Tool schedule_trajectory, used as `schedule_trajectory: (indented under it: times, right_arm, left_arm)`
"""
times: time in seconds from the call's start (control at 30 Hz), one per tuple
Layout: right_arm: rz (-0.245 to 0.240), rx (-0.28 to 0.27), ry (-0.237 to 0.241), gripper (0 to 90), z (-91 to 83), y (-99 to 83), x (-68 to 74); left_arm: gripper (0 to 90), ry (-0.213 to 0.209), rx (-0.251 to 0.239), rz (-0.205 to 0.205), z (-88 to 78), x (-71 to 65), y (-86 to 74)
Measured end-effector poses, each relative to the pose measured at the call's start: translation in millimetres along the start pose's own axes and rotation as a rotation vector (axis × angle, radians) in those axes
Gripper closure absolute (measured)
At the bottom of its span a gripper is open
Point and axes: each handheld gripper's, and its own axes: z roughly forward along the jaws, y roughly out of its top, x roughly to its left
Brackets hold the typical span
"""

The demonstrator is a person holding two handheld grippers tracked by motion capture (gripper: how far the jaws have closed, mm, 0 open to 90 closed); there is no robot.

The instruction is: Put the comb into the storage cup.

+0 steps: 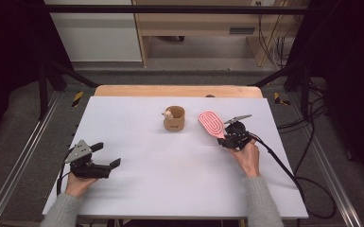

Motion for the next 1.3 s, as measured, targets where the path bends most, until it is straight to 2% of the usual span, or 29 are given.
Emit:
schedule_trajectory:
  times: [0.37,0.47,0.87,1.13,1.3]
  right_arm:
    - [0.000,-0.059,0.037,69.6,-16.4,-1.7,4.2]
    - [-0.018,-0.079,0.044,69.6,-20.0,-2.5,5.5]
    - [-0.028,-0.138,0.073,69.6,-34.6,-5.5,11.4]
    - [-0.055,-0.177,0.090,69.7,-43.0,-7.2,18.8]
    - [-0.069,-0.180,0.096,69.6,-46.1,-9.1,22.5]
  left_arm:
    - [0.3,-0.001,0.006,0.003,0.9,-2.7,1.7]
    - [0.3,-0.002,0.003,0.003,1.5,-4.0,2.3]
    - [0.3,-0.008,-0.004,0.000,2.3,-9.7,6.7]
    - [0.3,-0.006,0.002,-0.006,5.2,-15.1,9.8]
    - [0.3,-0.008,0.006,-0.015,7.6,-18.2,11.3]
